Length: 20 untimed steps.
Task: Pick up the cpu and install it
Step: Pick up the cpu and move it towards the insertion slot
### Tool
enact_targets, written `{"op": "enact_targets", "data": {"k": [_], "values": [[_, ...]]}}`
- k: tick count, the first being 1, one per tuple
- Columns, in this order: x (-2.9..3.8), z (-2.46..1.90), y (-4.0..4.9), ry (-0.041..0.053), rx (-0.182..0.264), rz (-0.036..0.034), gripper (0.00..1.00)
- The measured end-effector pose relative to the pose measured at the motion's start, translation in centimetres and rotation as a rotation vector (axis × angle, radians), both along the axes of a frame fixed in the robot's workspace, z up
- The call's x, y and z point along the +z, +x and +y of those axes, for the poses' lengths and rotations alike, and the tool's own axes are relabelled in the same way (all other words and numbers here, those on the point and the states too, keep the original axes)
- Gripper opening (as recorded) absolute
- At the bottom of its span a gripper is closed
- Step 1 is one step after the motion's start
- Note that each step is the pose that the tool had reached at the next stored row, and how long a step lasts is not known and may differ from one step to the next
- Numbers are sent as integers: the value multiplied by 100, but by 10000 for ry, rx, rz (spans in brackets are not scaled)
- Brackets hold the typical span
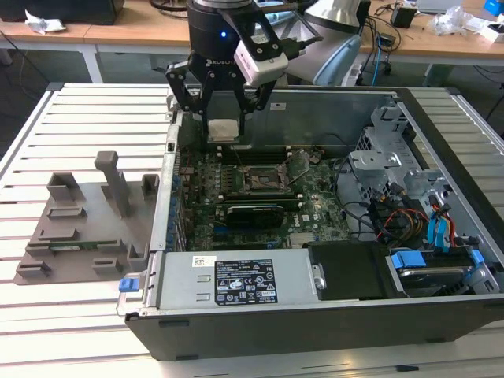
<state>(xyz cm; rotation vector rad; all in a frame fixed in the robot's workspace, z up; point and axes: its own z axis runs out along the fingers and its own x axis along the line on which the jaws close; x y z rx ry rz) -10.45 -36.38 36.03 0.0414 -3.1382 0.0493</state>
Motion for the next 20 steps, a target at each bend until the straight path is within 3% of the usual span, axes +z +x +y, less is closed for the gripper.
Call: {"op": "enact_targets", "data": {"k": [9, 15, 16, 20], "values": [[-160, 39, 194, -6, -1, 0, 55], [-245, 54, 264, -10, 0, 1, 55], [-316, 70, 300, -9, 0, -1, 55], [-400, 121, 407, -17, -1, 0, 55]]}}
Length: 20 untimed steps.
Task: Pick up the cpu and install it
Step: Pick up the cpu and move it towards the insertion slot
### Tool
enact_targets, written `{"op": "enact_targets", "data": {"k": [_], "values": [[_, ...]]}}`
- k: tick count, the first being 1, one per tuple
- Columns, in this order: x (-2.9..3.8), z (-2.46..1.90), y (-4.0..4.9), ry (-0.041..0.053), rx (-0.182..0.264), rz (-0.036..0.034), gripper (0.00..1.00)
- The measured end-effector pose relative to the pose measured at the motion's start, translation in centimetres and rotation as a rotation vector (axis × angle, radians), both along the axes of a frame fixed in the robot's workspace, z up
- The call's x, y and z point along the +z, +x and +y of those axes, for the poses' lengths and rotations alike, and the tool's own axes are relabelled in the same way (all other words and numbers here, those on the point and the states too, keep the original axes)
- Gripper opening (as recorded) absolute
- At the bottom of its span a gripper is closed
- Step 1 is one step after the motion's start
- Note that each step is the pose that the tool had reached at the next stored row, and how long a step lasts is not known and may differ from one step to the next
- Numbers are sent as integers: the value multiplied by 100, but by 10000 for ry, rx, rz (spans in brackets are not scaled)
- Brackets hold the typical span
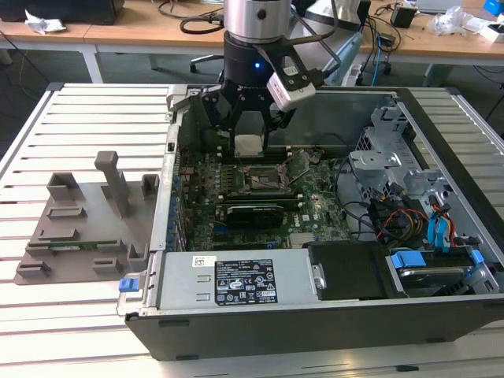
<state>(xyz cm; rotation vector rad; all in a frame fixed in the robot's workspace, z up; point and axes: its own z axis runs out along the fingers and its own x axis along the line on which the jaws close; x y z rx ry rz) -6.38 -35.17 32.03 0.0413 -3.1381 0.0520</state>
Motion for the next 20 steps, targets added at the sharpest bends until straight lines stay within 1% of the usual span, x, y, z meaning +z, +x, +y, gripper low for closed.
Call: {"op": "enact_targets", "data": {"k": [4, 6, 8, 11, 14, 16, 20], "values": [[-37, 35, 104, -5, 1, 2, 55], [-69, 54, 186, -6, 0, 1, 55], [-92, 60, 239, -7, 1, 0, 55], [-113, 65, 285, -10, 0, 1, 55], [-150, 69, 334, -11, 1, 1, 55], [-181, 70, 355, -10, 0, 1, 55], [-219, 71, 375, -10, 0, 1, 55]]}}
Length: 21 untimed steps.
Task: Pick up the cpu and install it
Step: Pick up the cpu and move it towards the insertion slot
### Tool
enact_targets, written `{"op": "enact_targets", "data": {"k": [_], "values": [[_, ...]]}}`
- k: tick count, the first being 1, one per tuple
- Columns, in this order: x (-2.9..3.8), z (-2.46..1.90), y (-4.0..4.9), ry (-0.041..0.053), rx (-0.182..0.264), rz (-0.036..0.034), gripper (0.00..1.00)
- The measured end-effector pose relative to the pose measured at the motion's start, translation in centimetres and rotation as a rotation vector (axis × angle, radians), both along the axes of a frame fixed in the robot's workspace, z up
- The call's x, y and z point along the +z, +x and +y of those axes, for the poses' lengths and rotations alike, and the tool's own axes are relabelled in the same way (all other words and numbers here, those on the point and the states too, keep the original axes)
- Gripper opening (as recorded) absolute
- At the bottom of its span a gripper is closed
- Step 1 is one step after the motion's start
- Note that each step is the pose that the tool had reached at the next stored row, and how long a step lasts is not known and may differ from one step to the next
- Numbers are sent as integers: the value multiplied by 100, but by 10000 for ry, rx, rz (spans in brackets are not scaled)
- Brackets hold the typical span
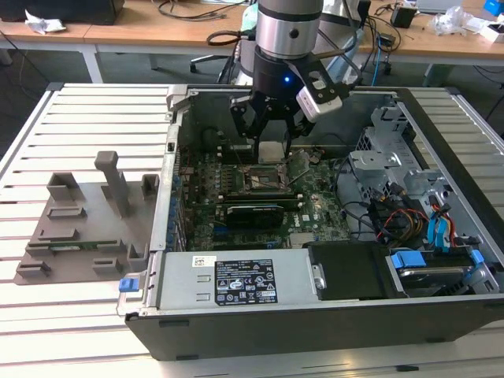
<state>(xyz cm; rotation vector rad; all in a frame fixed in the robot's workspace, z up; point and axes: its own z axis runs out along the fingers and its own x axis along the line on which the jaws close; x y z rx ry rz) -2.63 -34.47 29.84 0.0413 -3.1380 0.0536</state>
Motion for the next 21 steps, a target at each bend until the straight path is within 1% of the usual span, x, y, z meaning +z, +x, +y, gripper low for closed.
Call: {"op": "enact_targets", "data": {"k": [12, 14, 16, 18, 20, 21], "values": [[-100, 0, 19, -1, 0, 0, 55], [-144, 0, 20, -3, -1, 1, 55], [-165, 1, 23, -4, 0, 0, 55], [-176, 16, 45, -7, 2, 1, 55], [-186, 62, 75, -24, -1, 2, 55], [-193, 95, 81, -36, -1, 1, 55]]}}
